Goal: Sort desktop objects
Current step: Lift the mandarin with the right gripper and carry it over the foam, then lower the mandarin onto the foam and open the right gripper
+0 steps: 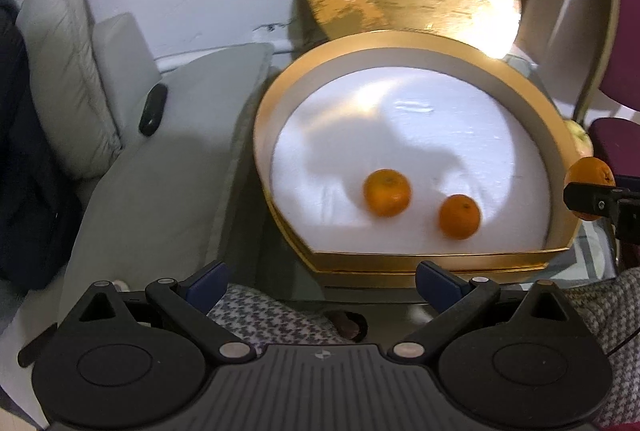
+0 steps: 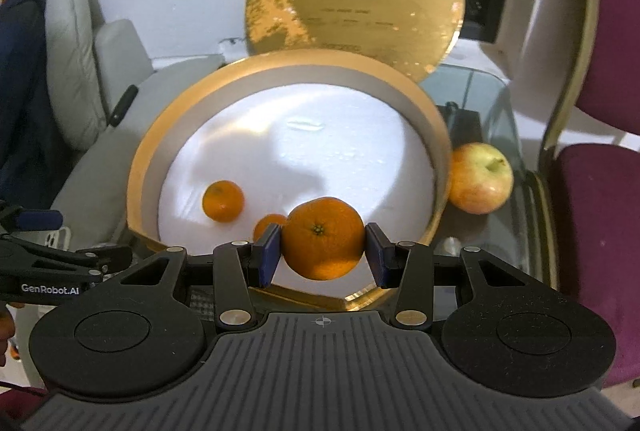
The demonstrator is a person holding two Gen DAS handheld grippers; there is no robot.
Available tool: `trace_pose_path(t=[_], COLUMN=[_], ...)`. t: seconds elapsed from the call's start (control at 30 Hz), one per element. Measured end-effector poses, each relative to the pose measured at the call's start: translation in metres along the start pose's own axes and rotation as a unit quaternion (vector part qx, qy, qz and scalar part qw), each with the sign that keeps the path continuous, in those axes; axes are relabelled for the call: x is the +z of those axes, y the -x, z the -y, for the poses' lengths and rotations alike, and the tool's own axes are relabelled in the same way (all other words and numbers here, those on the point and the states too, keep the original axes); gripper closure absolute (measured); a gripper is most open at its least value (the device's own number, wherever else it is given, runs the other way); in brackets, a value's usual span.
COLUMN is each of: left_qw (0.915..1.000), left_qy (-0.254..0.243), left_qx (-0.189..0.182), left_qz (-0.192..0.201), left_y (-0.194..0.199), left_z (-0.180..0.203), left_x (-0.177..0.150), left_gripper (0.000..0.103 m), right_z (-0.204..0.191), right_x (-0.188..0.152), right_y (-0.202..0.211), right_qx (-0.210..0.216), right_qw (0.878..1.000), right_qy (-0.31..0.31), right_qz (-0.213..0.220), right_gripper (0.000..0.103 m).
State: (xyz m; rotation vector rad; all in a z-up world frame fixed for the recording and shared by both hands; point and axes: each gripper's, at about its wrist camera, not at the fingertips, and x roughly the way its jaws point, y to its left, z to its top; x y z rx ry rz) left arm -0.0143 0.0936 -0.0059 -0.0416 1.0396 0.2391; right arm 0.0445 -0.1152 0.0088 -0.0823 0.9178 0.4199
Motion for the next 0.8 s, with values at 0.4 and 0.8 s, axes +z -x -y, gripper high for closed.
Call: trace_pose_path(t=[0.4, 0.8], left_qw=[0.9992, 0.9984], left_qy=[0.023, 0.018], left_qx=[0.012, 0.012], left_qz=[-0.032, -0.052], left_y=[-0.027, -0.043], left_z=[-0.016, -0.013], left_x=[0.005, 0.011], left_gripper=[0.001, 0.001], right_z=[-0.008, 0.003], right_x=[0.021, 0.025], right_y=[-0.066, -0.127], right_qx=[-0.005, -0.017], right_qw=[0.999, 0.996], right_qy=[0.01, -0.001], right_qz=[-0.044, -0.089], right_gripper=[0.057, 0.057])
